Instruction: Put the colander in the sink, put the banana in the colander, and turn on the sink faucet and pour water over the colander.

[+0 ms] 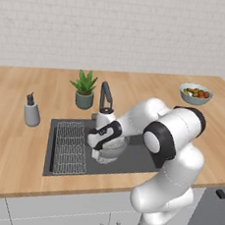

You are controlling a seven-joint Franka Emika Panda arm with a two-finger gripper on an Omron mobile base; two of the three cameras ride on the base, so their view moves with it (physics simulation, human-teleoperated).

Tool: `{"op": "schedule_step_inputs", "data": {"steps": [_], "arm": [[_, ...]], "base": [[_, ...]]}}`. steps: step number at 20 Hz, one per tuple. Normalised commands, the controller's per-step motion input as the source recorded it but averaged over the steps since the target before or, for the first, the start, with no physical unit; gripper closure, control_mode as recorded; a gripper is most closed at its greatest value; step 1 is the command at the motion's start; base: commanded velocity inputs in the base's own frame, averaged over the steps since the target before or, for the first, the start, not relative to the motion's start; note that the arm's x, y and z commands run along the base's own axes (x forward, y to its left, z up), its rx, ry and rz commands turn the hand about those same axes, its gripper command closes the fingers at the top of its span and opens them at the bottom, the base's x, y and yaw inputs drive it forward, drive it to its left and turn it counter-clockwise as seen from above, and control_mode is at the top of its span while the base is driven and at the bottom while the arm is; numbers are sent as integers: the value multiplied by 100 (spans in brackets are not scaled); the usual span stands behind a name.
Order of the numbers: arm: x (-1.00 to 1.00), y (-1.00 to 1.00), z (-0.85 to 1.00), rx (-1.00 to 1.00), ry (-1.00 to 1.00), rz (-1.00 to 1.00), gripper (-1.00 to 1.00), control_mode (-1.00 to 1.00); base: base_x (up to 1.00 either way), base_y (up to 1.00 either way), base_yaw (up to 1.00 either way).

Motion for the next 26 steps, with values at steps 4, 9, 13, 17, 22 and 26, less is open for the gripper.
{"op": "schedule_step_inputs", "data": {"steps": [4, 9, 13, 17, 22, 26], "arm": [[24, 0, -33, 1, -1, 48, 100, -100], [22, 1, -38, 0, 0, 38, 100, -100], [0, 0, -8, 0, 0, 8, 100, -100], [-11, -2, 0, 0, 6, 0, 100, -100], [-44, -7, 0, 0, 22, -3, 100, -100], [-37, -3, 0, 0, 26, -4, 100, -100]], "base": [[0, 0, 0], [0, 0, 0], [0, 0, 0], [0, 0, 0], [0, 0, 0], [0, 0, 0]]}}
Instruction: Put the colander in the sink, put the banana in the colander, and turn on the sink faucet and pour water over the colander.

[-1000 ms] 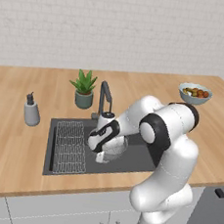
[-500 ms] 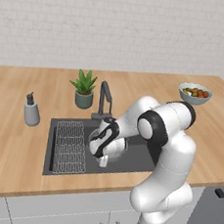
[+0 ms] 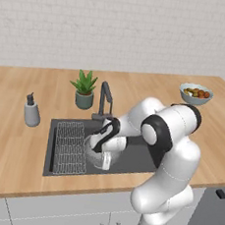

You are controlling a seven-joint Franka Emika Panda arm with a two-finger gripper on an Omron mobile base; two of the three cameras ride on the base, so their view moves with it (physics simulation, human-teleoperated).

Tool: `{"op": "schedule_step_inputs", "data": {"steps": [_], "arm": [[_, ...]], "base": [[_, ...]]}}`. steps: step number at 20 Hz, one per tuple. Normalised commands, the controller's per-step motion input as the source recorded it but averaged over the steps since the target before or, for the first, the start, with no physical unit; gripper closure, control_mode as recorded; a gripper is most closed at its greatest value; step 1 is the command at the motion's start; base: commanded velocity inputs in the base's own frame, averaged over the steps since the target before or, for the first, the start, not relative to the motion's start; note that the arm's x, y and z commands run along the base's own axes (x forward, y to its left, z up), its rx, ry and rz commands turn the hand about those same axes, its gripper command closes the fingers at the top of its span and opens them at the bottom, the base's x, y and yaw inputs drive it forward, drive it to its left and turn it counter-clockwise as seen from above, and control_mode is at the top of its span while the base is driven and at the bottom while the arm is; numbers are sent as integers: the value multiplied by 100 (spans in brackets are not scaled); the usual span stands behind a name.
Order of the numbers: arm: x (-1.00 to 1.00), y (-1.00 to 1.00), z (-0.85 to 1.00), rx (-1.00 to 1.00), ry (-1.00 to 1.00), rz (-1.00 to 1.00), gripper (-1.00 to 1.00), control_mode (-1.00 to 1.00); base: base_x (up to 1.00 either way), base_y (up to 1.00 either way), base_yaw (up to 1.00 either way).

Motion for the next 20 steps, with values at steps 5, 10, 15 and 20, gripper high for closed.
{"op": "schedule_step_inputs", "data": {"steps": [5, 10, 15, 20], "arm": [[6, 0, 0, 0, 22, 0, 100, -100], [23, 0, -1, 0, 23, 0, 100, -100], [22, 0, -40, -1, 6, 0, 100, -100], [20, 0, -53, -4, 0, 0, 100, -100]], "base": [[0, 0, 0], [0, 0, 0], [0, 0, 0], [0, 0, 0]]}}
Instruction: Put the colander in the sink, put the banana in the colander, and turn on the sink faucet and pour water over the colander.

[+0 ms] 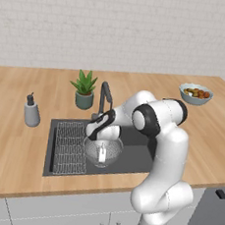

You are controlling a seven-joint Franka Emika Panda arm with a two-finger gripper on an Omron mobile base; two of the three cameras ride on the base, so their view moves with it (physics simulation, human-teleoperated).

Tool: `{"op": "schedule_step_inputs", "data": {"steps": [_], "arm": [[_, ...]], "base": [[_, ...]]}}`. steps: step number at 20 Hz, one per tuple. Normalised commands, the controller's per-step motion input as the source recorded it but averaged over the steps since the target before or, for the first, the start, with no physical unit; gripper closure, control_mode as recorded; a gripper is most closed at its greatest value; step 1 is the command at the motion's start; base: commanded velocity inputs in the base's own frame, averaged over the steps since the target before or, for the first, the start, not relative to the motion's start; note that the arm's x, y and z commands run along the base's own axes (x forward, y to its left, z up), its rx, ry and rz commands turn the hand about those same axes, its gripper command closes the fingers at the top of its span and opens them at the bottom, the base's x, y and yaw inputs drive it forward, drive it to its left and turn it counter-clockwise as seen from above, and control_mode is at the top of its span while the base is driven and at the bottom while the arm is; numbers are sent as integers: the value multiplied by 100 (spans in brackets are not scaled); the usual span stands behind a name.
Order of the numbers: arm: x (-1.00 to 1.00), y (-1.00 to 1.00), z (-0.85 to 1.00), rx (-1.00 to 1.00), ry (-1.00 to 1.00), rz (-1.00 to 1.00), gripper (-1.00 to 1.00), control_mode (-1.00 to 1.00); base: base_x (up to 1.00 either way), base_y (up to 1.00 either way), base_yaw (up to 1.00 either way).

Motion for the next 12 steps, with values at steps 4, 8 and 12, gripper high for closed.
{"op": "schedule_step_inputs", "data": {"steps": [4, 8, 12], "arm": [[33, 0, -4, 0, 6, 0, 100, -100], [20, -29, 0, 0, 6, -4, 100, -100], [0, -58, 0, 0, 5, -9, 100, -100]], "base": [[0, 0, 0], [0, 0, 0], [0, 0, 0]]}}
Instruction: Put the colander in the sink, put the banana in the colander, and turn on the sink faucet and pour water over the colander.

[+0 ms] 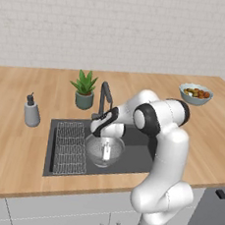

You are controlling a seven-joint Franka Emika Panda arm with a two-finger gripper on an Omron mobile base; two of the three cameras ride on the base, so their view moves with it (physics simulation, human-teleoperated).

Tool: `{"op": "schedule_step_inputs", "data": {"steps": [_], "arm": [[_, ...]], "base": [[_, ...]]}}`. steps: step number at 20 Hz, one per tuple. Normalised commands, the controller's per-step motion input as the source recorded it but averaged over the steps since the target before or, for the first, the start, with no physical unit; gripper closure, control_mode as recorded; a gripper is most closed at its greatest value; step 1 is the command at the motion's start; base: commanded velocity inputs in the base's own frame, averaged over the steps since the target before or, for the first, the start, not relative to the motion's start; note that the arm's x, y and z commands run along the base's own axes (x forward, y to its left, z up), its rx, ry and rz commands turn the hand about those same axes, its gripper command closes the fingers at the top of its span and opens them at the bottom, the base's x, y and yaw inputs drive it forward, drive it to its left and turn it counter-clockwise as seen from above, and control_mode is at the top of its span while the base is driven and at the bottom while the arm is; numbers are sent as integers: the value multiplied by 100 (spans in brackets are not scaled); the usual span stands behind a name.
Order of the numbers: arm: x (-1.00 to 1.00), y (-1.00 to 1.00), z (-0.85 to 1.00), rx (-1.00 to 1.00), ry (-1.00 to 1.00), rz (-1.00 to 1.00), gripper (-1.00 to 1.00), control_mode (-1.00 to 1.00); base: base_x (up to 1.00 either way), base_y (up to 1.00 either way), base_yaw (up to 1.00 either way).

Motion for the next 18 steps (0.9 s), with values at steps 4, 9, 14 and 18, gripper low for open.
{"op": "schedule_step_inputs", "data": {"steps": [4, 9, 14, 18], "arm": [[6, -33, 0, 0, 1, -4, 100, -100], [8, 3, 0, 0, 0, -1, 100, -100], [0, 57, 0, -1, 0, 7, 100, -100], [0, 59, 0, 0, 0, 10, 100, -100]], "base": [[0, 0, 0], [0, 0, 0], [0, 0, 0], [0, 0, 0]]}}
